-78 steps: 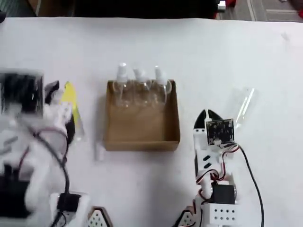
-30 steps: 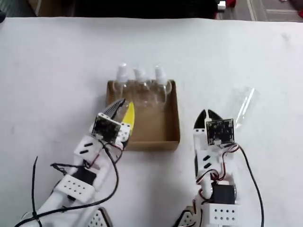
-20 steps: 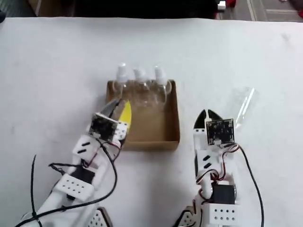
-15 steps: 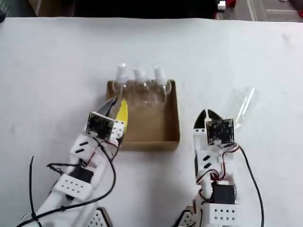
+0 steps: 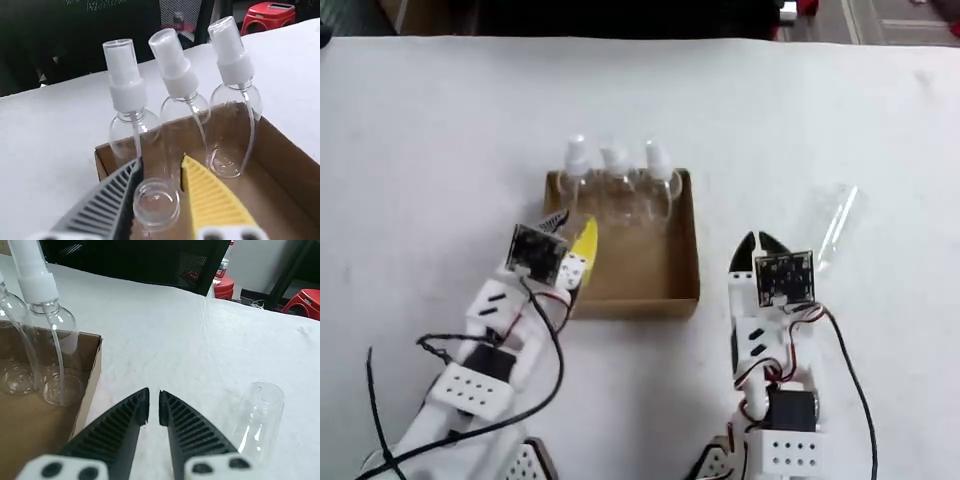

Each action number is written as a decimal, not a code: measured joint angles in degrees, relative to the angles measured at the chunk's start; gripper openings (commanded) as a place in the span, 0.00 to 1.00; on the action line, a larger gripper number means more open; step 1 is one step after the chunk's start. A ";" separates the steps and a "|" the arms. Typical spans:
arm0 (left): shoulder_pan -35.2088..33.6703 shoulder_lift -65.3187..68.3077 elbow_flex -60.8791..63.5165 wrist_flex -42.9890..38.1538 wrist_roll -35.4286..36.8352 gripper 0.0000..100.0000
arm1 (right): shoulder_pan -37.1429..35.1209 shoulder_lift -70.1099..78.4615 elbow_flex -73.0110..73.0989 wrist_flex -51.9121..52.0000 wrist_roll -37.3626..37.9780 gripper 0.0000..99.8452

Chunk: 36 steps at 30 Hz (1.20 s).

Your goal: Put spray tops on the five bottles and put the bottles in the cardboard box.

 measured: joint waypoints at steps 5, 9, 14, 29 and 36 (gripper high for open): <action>0.00 0.09 -5.80 10.29 0.53 0.20 | 0.00 0.00 0.00 0.00 0.00 0.02; 0.00 0.70 -11.96 20.57 5.98 0.22 | 0.00 0.00 0.00 0.00 0.00 0.02; 0.09 1.32 -20.22 33.58 7.91 0.22 | 0.00 0.00 0.00 0.00 0.00 0.02; -11.52 -3.69 -51.43 58.29 5.71 0.25 | 0.00 0.00 0.00 0.00 0.00 0.02; -26.46 -2.73 -58.11 71.74 -9.14 0.25 | 0.00 0.00 0.00 0.00 0.00 0.02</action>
